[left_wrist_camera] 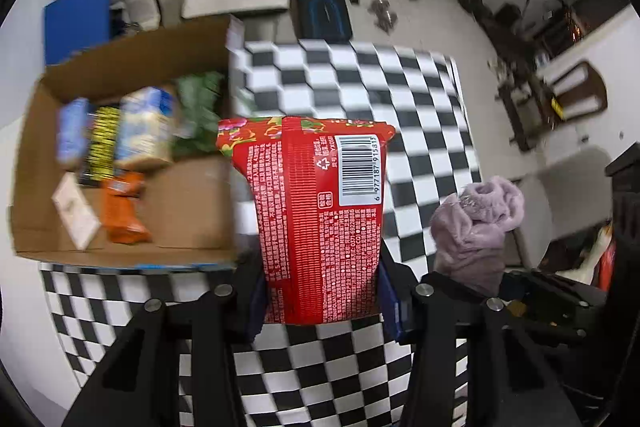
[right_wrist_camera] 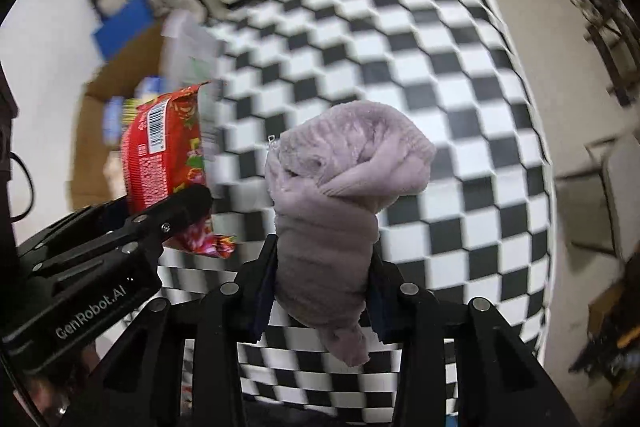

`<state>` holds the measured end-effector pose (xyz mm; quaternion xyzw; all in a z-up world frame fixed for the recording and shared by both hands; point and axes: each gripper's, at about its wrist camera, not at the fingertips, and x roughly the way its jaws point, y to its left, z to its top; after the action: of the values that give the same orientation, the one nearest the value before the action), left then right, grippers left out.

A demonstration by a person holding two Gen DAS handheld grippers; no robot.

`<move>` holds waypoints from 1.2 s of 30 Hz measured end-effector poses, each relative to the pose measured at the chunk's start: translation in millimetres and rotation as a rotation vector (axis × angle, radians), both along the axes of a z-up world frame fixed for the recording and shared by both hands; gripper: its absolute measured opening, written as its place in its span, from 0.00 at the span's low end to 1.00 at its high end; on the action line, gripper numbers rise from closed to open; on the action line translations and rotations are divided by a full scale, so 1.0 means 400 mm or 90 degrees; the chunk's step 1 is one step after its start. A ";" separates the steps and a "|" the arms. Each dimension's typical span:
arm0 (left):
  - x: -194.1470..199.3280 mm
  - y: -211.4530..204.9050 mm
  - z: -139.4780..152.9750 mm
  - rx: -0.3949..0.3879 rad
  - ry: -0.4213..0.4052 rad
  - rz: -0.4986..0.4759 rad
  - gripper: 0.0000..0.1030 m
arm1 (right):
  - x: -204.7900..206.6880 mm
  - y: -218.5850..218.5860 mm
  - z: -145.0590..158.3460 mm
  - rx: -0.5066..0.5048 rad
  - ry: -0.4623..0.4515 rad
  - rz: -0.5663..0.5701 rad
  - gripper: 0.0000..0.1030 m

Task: Organize soft objects
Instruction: 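Carry the red packet and pink cloth into the box and open both tools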

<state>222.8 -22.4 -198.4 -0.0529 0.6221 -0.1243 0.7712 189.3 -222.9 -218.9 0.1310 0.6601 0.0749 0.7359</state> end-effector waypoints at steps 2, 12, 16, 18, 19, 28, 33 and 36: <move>0.016 0.085 0.048 -0.014 -0.010 0.024 0.42 | 0.030 0.068 0.044 0.020 -0.014 0.025 0.40; 0.191 0.452 -0.048 -0.105 0.105 0.174 0.42 | 0.189 0.417 0.059 0.072 -0.011 0.095 0.40; 0.253 0.503 -0.149 -0.153 0.183 0.209 0.42 | 0.261 0.497 -0.012 0.053 0.023 0.104 0.40; 0.276 0.519 -0.195 -0.174 0.219 0.218 0.42 | 0.285 0.519 -0.045 0.041 0.038 0.106 0.40; 0.285 0.523 -0.215 -0.179 0.233 0.222 0.42 | 0.296 0.527 -0.065 0.027 0.045 0.107 0.40; 0.322 0.491 -0.311 -0.198 0.323 0.178 0.43 | 0.322 0.551 -0.169 -0.028 0.089 0.125 0.41; 0.325 0.457 -0.313 -0.176 0.345 0.153 0.59 | 0.316 0.558 -0.172 -0.064 0.091 0.144 0.55; 0.335 0.440 -0.282 -0.130 0.306 0.148 0.79 | 0.310 0.554 -0.158 -0.069 0.085 0.144 0.82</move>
<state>356.8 153.6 -311.0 -0.2297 0.7612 -0.0809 0.6011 313.4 -1.4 -282.2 0.0204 0.7210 0.1130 0.6833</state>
